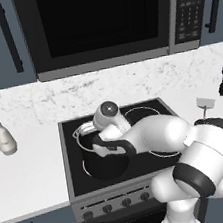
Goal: Put the onion and broccoli in the pot. Retrieve the spatula and lightly stir the vegetables in the pot.
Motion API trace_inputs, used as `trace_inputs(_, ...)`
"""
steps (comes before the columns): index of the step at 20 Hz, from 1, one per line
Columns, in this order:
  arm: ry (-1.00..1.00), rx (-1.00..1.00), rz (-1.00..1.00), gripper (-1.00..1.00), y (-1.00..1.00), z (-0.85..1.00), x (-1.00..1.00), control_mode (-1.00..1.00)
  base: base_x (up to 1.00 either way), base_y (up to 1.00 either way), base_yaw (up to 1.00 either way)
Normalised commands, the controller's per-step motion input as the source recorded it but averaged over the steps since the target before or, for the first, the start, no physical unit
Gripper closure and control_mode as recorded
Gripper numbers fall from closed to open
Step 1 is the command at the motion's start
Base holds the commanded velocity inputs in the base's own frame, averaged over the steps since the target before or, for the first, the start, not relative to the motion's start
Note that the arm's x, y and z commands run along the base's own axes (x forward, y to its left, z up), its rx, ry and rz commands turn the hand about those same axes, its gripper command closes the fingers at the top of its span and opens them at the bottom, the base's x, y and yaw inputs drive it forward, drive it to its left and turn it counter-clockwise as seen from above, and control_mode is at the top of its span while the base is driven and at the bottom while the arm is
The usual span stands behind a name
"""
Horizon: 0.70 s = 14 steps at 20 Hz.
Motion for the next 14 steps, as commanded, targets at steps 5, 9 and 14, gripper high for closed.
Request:
trace_inputs(5,-0.03,0.0,0.0,-1.0,0.0,0.0,0.29,-1.0,0.0,0.0,0.0)
trace_inputs(9,-0.08,0.0,0.0,-1.0,0.0,0.0,0.1,-1.0,0.0,0.0,0.0)
trace_inputs(14,-0.12,0.0,0.0,-1.0,0.0,0.01,0.02,-1.0,0.0,0.0,0.0)
